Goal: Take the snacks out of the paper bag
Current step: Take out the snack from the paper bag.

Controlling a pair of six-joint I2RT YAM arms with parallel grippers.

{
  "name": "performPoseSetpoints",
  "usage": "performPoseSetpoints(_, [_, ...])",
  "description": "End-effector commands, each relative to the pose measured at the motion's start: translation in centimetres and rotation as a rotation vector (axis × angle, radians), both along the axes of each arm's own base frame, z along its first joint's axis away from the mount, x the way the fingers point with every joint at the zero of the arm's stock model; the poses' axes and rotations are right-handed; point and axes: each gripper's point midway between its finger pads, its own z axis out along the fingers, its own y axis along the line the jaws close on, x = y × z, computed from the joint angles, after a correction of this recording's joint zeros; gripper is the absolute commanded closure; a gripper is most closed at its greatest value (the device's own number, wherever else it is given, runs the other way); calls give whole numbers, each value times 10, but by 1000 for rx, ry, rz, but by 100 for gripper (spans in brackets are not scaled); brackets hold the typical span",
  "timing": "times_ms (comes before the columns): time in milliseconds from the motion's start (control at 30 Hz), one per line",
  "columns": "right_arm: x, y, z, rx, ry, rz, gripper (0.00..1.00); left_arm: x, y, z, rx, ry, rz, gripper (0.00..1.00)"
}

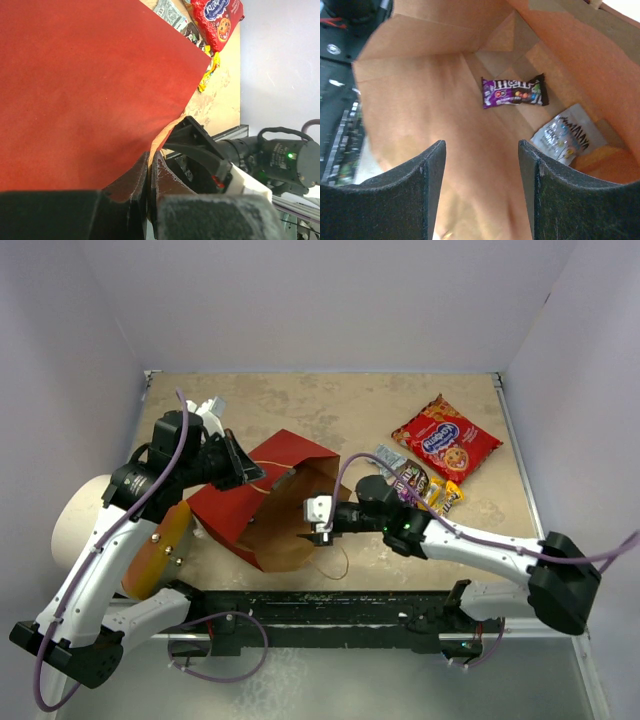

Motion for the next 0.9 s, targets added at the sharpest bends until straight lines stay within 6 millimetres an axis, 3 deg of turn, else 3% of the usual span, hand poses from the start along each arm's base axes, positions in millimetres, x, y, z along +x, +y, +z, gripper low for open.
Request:
performPoseSetpoints(0, [29,32,45,113,-313,40,37,-1,-1,16,-31,-20,-1,94])
performPoseSetpoints(233, [46,74,23,91,-417,99,36,-1,-4,28,-54,-56,-15,95])
performPoseSetpoints(467, [64,95,-14,-36,-627,186,35,-2,-5,36,-54,-80,-40,95])
performPoseSetpoints(600, [75,104,-36,-106,-750,235,33,-4,-5,32,-44,-73,-55,95])
performPoseSetpoints(867, [101,136,-51,-152,-916,262,31,-13,-7,25,-29,-47,-102,96])
